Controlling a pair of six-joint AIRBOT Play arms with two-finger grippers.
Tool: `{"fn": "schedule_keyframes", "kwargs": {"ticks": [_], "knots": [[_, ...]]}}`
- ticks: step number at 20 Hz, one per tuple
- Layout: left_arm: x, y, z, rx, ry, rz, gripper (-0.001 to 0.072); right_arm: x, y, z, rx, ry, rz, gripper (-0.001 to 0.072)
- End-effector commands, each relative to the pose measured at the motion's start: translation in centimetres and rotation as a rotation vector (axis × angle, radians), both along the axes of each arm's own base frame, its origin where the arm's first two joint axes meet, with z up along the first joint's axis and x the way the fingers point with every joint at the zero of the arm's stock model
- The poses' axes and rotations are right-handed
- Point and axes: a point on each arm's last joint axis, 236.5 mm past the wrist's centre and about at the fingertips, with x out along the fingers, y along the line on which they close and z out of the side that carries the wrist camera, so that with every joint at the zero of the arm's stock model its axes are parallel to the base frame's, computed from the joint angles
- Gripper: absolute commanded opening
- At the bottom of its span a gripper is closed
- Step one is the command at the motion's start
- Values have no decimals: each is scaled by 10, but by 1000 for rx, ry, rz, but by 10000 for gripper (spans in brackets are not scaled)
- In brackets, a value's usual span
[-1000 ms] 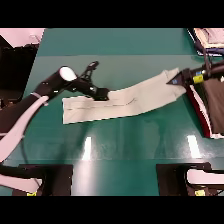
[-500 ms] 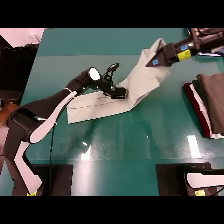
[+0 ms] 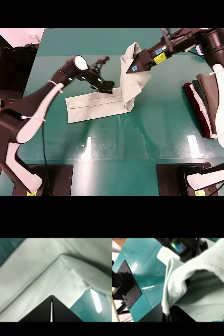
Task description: Fold the shirts.
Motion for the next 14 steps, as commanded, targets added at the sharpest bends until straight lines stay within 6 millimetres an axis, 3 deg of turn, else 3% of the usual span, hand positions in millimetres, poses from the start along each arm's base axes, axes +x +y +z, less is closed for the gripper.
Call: {"fn": "schedule_keyframes", "kwargs": {"ticks": [1, 4, 8, 11, 14], "knots": [[7, 76, 45, 166, -110, 28, 19, -5, 19, -20, -40, -14, 39, 14], [8, 141, 97, 246, -200, 114, 19, -13, 51, -29, -27, -25, 87, 14], [-9, 215, 156, 316, -287, 239, 19, -20, 105, -48, 7, -75, 137, 14], [-21, 241, 186, 322, -342, 298, 20, -18, 149, -72, 33, -115, 148, 14], [-28, 247, 201, 317, -374, 320, 20, -29, 201, -106, 46, -158, 232, 18]]}}
